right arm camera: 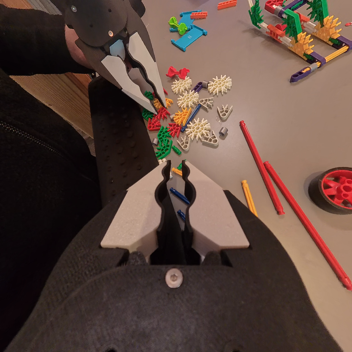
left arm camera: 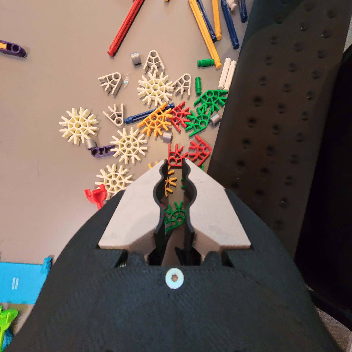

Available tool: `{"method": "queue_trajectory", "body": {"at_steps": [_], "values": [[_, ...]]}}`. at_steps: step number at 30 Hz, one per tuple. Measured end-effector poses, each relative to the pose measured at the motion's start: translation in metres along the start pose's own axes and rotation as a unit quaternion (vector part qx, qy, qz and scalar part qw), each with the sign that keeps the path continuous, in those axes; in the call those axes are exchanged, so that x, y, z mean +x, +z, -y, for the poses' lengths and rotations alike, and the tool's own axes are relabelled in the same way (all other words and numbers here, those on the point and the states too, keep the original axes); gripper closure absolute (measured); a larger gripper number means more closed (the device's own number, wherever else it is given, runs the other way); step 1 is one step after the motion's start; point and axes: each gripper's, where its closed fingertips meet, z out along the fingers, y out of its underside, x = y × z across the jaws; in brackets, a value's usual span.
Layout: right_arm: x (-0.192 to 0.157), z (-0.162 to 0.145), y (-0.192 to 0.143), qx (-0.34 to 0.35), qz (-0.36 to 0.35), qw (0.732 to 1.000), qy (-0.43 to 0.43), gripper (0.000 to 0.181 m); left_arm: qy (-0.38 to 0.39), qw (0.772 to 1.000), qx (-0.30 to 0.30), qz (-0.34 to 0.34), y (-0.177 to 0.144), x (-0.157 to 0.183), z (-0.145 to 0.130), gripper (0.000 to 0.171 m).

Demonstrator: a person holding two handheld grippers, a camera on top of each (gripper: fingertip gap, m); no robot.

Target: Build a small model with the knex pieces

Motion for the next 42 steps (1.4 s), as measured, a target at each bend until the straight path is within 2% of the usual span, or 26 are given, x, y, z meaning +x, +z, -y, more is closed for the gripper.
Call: {"method": "queue_trajectory", "body": {"at_steps": [10, 16, 27, 30, 35, 38, 42], "values": [[-0.001, 0.014, 0.007, -0.002, 0.010, 1.000, -0.018, 0.172, -0.038, 0.997, 0.016, 0.071, -0.026, -0.033, -0.013, 0.161], [-0.001, 0.016, 0.013, -0.011, 0.012, 0.999, -0.028, 0.172, -0.052, 0.994, 0.036, 0.090, -0.039, -0.041, -0.013, 0.161], [-0.002, 0.016, 0.016, -0.009, 0.012, 1.000, -0.023, 0.172, -0.049, 0.995, 0.040, 0.078, -0.046, -0.044, -0.006, 0.161], [0.000, 0.016, 0.014, -0.003, 0.011, 1.000, -0.015, 0.172, -0.028, 0.996, 0.045, 0.075, -0.042, -0.052, 0.011, 0.160], [0.006, 0.015, 0.008, 0.000, -0.001, 1.000, -0.009, 0.172, 0.017, 0.996, 0.062, 0.057, -0.024, -0.073, 0.057, 0.161], [0.009, 0.014, 0.002, 0.004, -0.009, 1.000, -0.005, 0.172, 0.036, 0.996, 0.065, 0.039, -0.002, -0.088, 0.086, 0.160], [0.014, 0.010, -0.006, 0.010, -0.021, 1.000, 0.002, 0.172, 0.062, 0.997, 0.047, 0.005, 0.036, -0.100, 0.109, 0.160]]}}
